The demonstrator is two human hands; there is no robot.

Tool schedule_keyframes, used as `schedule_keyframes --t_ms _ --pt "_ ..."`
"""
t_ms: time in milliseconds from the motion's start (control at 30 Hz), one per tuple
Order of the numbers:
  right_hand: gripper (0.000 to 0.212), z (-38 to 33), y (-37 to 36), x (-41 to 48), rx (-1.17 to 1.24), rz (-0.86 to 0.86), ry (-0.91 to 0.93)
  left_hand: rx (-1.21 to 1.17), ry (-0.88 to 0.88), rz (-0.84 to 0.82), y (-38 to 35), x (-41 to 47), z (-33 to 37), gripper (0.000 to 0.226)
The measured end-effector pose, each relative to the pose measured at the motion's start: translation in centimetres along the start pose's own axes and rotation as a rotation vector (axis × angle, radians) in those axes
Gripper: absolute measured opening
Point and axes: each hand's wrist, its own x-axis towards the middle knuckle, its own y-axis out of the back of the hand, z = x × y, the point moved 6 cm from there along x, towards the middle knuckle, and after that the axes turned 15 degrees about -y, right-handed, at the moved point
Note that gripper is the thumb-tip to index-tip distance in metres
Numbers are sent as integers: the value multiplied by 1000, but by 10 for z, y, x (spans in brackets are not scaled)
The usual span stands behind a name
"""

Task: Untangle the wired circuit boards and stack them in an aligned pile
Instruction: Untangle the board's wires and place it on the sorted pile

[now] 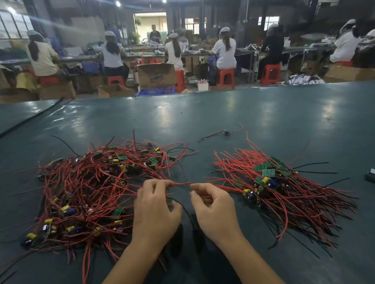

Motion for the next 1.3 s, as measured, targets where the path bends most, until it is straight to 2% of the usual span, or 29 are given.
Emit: schedule_keyframes --t_ms 100,167,233,400,500,633,833,967,1000,1067,1167,1233,1300 --pt "15 3 0 1 -37 4 5 227 20 -54 6 2 -7 57" --pt "15 4 1 1 -57 5 -5 251 97 -192 4 3 -21 58" --pt "15 5 1 2 -58 10 -14 211 152 -286 1 2 -33 49" --pt "14 6 2 4 -32 15 -36 130 35 -117 10 7 -25 30" --pt "11 6 3 4 -12 20 -46 17 -138 28 16 8 -2 20" --pt "12 1 4 2 69 24 -24 -70 -338 150 25 9 25 21" --pt "12 -10 11 2 217 3 27 -82 -467 218 28 5 38 24" --pt "9 -7 10 5 378 -42 -79 -215 -558 213 29 2 46 5" --pt "8 -6 11 6 403 -51 -107 -275 -553 171 26 2 48 13" --pt "9 -5 12 6 434 -62 -128 -440 -393 76 15 1 47 29" --pt "12 -10 10 2 437 -123 -88 -750 4 46 -1 0 34 46" --pt "13 -14 7 -1 405 -163 -62 -954 253 59 -7 -1 25 49" --pt "13 -16 4 -1 357 -177 -35 -1064 402 73 -9 0 18 46"
